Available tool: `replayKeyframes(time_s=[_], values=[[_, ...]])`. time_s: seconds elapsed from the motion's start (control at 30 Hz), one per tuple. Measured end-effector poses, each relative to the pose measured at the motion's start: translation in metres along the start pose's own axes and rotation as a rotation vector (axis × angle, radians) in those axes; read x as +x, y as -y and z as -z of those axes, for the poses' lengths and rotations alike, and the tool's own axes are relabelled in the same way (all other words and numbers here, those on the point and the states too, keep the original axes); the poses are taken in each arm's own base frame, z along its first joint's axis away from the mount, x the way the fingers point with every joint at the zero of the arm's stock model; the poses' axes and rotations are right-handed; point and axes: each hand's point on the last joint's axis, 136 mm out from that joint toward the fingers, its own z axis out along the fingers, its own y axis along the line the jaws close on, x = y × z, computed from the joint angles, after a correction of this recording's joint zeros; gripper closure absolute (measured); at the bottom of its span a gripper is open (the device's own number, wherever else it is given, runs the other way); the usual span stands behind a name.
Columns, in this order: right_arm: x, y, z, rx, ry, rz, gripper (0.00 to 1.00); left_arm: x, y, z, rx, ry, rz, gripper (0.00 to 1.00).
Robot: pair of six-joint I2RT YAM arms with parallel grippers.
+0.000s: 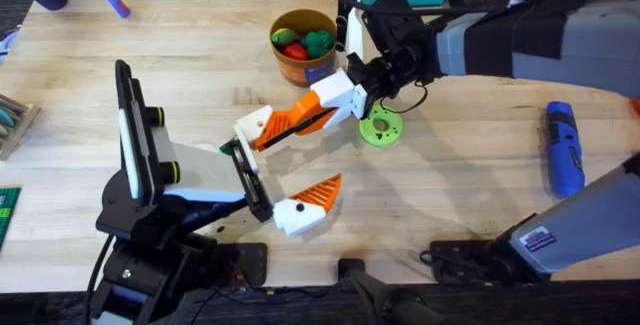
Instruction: Pick up the gripper from the table and insert it into the empty holder that is missing its gripper. Then pick up a screw, insert it into the mounting hole, and use the screwdriver to tighten it. Finally, clean up the table by picking up the vegetable and placing it into the bucket.
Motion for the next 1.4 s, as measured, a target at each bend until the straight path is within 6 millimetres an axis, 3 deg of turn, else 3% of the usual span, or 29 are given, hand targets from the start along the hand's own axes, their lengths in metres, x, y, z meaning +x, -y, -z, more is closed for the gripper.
replayKeyframes(time_s=[0.53,0.93,1.4], values=[[-0.007,-0.002,-0.001,0.004,0.005,0.057,0.99,-0.001,-0.004,0.0,-0.02,0.003,-0.008,0.006],[-0.016,0.002,-0.001,0.051,0.034,0.0,0.991,-0.001,-0.004,0.0,-0.025,0.003,0.004,0.006],[-0.03,0.002,-0.015,0.155,0.091,-0.017,0.99,-0.002,-0.017,0.002,-0.09,0.011,0.035,0.006]])
